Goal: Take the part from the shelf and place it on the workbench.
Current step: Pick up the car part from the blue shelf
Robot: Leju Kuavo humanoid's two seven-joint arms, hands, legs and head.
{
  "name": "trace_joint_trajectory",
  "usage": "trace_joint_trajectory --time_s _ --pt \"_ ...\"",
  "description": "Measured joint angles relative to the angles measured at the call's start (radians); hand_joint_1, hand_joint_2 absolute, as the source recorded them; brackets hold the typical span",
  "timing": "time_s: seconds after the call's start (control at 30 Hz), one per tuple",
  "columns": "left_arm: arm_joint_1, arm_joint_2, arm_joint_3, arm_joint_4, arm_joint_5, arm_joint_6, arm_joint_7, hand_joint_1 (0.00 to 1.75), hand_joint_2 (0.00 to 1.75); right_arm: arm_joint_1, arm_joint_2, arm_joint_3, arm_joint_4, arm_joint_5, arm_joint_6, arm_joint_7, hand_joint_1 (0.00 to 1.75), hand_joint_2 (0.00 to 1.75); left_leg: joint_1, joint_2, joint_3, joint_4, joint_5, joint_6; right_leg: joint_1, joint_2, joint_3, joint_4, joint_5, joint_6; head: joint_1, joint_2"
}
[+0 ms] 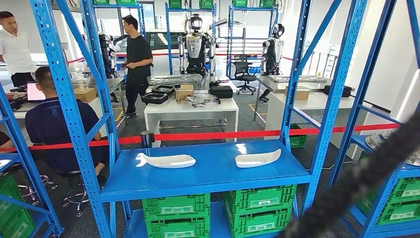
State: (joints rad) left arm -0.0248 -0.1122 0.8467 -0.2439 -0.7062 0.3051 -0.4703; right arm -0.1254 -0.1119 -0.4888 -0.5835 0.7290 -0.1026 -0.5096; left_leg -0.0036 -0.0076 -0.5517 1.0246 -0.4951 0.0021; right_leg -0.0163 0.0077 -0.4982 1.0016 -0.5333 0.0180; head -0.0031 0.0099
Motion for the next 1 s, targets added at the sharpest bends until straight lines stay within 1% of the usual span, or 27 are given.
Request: trace_joint_trajectory --time_s 0.2,0.3,0.4,0.47,0.53,0.6,0.63,0.67,0.7,0.73,0.77,0.8,0.83,0.87,0.9,0.93,0.97,1.0 --pt "-0.013 -0.007 0.055 0.011 -0.041 -0.011 -0.034 0.0 0.0 -0.069 -0.043 0.098 -0.158 0.081 -0.002 0.001 0.0 0.0 0.0 0.0 0.001 0.0 0.001 -0.001 0.0 0.0 0.0 0.0 0.0 0.0 0.0 0.0" --pt "-0.018 -0.008 0.076 0.015 -0.056 -0.021 -0.049 0.0 0.0 -0.103 -0.054 0.159 -0.227 0.136 -0.011 0.016 0.0 0.0 -0.003 -0.001 0.0 0.003 0.0 0.0 -0.001 0.0 0.001 -0.001 0.002 0.003 0.0 0.0" --pt "-0.024 -0.009 0.095 0.019 -0.07 -0.03 -0.062 0.0 0.0 -0.134 -0.06 0.229 -0.292 0.196 -0.024 0.033 0.0 0.0 -0.006 -0.001 -0.001 0.004 -0.001 0.003 -0.003 -0.001 0.001 -0.002 0.003 0.007 -0.001 0.0" --pt "-0.03 -0.009 0.107 0.022 -0.079 -0.035 -0.07 0.0 0.0 -0.156 -0.063 0.276 -0.334 0.237 -0.034 0.047 0.0 0.0 -0.009 -0.001 -0.002 0.004 -0.002 0.008 -0.007 -0.001 0.001 -0.005 0.003 0.012 -0.001 0.0" --pt "-0.034 -0.01 0.118 0.024 -0.088 -0.04 -0.077 0.0 0.0 -0.174 -0.069 0.322 -0.377 0.277 -0.044 0.062 0.0 0.0 -0.009 -0.001 -0.004 -0.003 -0.003 0.018 -0.009 0.0 0.001 0.001 0.013 0.021 -0.001 0.0" --pt "-0.037 -0.013 0.129 0.026 -0.097 -0.044 -0.084 0.0 0.0 -0.187 -0.076 0.364 -0.419 0.316 -0.056 0.077 0.0 0.0 -0.005 -0.002 0.006 -0.014 0.0 0.031 -0.01 -0.002 -0.007 0.027 0.011 0.027 0.0 0.0" --pt "-0.039 -0.015 0.134 0.027 -0.102 -0.046 -0.087 0.0 0.0 -0.195 -0.08 0.383 -0.44 0.336 -0.061 0.086 0.0 0.0 -0.003 -0.002 0.012 -0.017 0.0 0.036 -0.011 -0.003 -0.023 0.058 -0.005 0.027 0.0 0.0" --pt "-0.04 -0.018 0.139 0.028 -0.107 -0.049 -0.09 0.0 0.0 -0.202 -0.084 0.402 -0.461 0.356 -0.067 0.094 0.0 0.0 -0.002 -0.002 0.017 -0.019 0.0 0.04 -0.011 -0.004 -0.052 0.108 -0.031 0.026 0.001 0.0" --pt "-0.041 -0.02 0.145 0.03 -0.111 -0.051 -0.093 0.0 0.0 -0.209 -0.088 0.421 -0.481 0.376 -0.073 0.103 0.0 0.0 -0.003 -0.002 0.018 -0.019 -0.002 0.042 -0.01 -0.004 -0.092 0.174 -0.059 0.026 0.001 0.0" --pt "-0.042 -0.022 0.152 0.031 -0.116 -0.053 -0.095 0.0 0.0 -0.214 -0.092 0.441 -0.5 0.396 -0.079 0.113 0.0 0.0 -0.004 -0.002 0.019 -0.018 -0.005 0.043 -0.01 -0.003 -0.134 0.239 -0.08 0.026 0.002 0.0" --pt "-0.042 -0.024 0.16 0.033 -0.122 -0.056 -0.098 0.0 0.0 -0.217 -0.096 0.462 -0.519 0.418 -0.084 0.124 0.0 0.0 -0.004 -0.002 0.022 -0.018 -0.009 0.042 -0.01 -0.004 -0.169 0.284 -0.086 0.026 0.002 0.0" --pt "-0.042 -0.026 0.167 0.035 -0.129 -0.059 -0.101 0.0 0.0 -0.219 -0.1 0.484 -0.537 0.441 -0.09 0.135 0.0 0.0 -0.004 -0.003 0.027 -0.017 -0.015 0.039 -0.01 -0.004 -0.189 0.296 -0.071 0.026 0.002 0.0" --pt "-0.042 -0.028 0.173 0.037 -0.136 -0.063 -0.104 0.0 0.0 -0.22 -0.104 0.504 -0.554 0.463 -0.094 0.146 0.0 0.0 -0.004 -0.003 0.035 -0.016 -0.022 0.037 -0.01 -0.004 -0.189 0.265 -0.034 0.025 0.002 0.0" --pt "-0.042 -0.03 0.178 0.038 -0.142 -0.068 -0.108 0.0 0.0 -0.221 -0.11 0.52 -0.569 0.481 -0.099 0.156 0.0 0.0 -0.002 -0.003 0.045 -0.015 -0.031 0.033 -0.011 -0.005 -0.172 0.201 0.018 0.024 0.003 0.0" --pt "-0.043 -0.032 0.182 0.04 -0.147 -0.073 -0.112 0.0 0.0 -0.222 -0.115 0.533 -0.581 0.494 -0.102 0.162 0.0 0.0 -0.001 -0.003 0.052 -0.014 -0.04 0.028 -0.01 -0.006 -0.152 0.137 0.055 0.022 0.002 0.0" --pt "-0.043 -0.034 0.184 0.041 -0.151 -0.078 -0.116 0.0 0.0 -0.223 -0.119 0.541 -0.59 0.5 -0.104 0.167 0.0 0.0 -0.001 -0.003 0.057 -0.014 -0.048 0.022 -0.006 -0.009 -0.134 0.079 0.072 0.019 0.003 0.0" --pt "-0.043 -0.035 0.186 0.042 -0.153 -0.083 -0.119 0.0 0.0 -0.222 -0.123 0.547 -0.599 0.502 -0.104 0.17 0.0 0.0 -0.001 -0.003 0.059 -0.016 -0.056 0.015 -0.003 -0.011 -0.122 0.045 0.074 0.015 0.001 0.0" --pt "-0.043 -0.035 0.187 0.043 -0.154 -0.086 -0.121 0.0 0.0 -0.22 -0.126 0.551 -0.608 0.503 -0.105 0.172 0.0 0.0 -0.002 -0.002 0.065 -0.016 -0.06 0.008 0.0 -0.011 -0.119 0.033 0.06 0.008 0.001 0.0"
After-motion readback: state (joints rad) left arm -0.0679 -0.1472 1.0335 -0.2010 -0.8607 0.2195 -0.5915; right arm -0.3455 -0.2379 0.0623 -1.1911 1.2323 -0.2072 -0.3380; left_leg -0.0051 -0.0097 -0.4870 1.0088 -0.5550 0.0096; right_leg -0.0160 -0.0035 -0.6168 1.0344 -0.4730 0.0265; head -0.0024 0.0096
